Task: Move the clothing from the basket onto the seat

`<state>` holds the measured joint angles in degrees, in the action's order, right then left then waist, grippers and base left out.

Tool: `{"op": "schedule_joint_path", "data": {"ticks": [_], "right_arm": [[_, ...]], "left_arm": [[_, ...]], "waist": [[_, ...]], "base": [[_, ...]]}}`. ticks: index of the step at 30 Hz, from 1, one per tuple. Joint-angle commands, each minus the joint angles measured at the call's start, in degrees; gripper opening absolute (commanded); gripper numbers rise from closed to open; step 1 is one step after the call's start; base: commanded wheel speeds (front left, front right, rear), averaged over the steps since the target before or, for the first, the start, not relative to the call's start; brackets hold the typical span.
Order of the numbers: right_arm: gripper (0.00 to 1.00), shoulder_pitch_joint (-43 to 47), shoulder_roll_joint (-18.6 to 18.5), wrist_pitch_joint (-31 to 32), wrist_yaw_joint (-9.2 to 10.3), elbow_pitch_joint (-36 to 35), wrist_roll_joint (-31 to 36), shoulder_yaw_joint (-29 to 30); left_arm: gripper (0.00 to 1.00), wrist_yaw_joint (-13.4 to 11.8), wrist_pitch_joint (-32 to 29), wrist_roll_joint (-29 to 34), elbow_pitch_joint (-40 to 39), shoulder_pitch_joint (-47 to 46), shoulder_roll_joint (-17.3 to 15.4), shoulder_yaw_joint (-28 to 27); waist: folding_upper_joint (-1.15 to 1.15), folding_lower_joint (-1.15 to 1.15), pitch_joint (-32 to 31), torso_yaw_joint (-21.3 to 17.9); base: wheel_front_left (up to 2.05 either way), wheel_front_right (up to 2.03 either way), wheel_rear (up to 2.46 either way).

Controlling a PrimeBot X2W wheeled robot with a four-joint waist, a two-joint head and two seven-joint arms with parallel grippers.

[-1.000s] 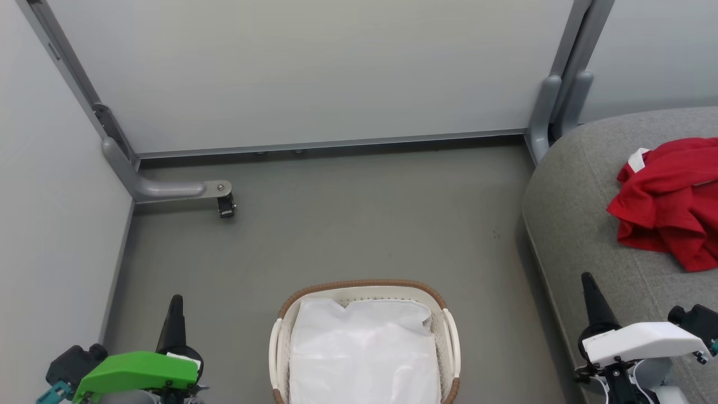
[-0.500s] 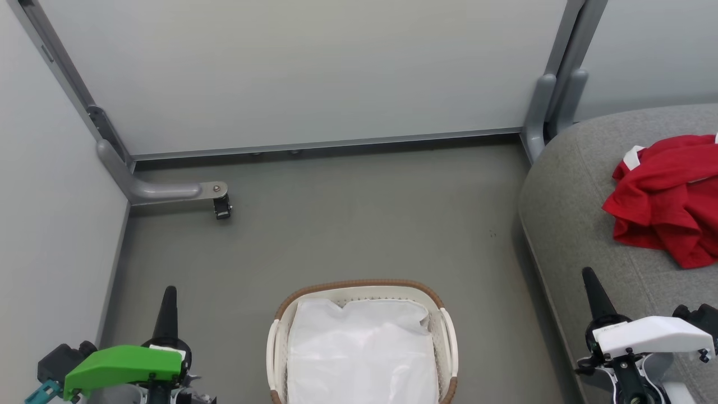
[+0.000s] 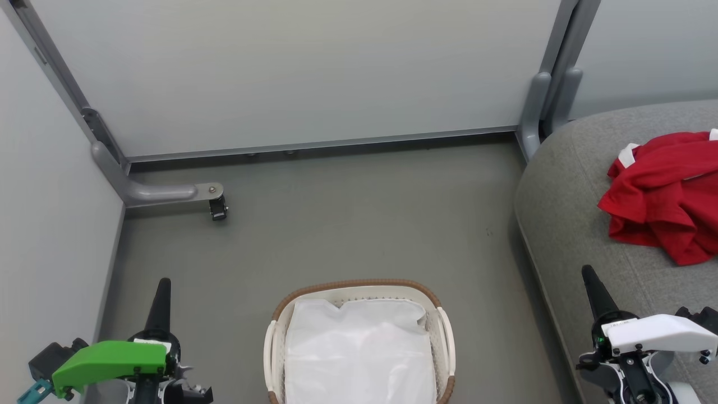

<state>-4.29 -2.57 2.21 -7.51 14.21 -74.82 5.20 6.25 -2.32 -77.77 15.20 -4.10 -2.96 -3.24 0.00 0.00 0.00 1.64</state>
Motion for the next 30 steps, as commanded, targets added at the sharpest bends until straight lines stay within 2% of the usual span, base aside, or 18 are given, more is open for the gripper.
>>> {"op": "schedule_joint_path", "data": {"ticks": [1,30], "right_arm": [[0.0,-1.23,-0.34,0.46,0.02,-0.46,-1.49,0.31],[0.0,-2.1,-0.45,3.9,0.03,-0.32,-15.06,1.25]], "left_arm": [[0.0,0.38,-0.27,-1.18,-0.47,-1.24,-0.1,-0.34],[0.0,1.28,-3.75,-12.53,-1.17,-2.41,0.04,-3.08]], "waist": [[0.0,0.0,0.01,-0.06],[0.0,0.0,0.14,-1.32]], "base": [[0.0,0.0,0.0],[0.0,0.0,0.0]]}}
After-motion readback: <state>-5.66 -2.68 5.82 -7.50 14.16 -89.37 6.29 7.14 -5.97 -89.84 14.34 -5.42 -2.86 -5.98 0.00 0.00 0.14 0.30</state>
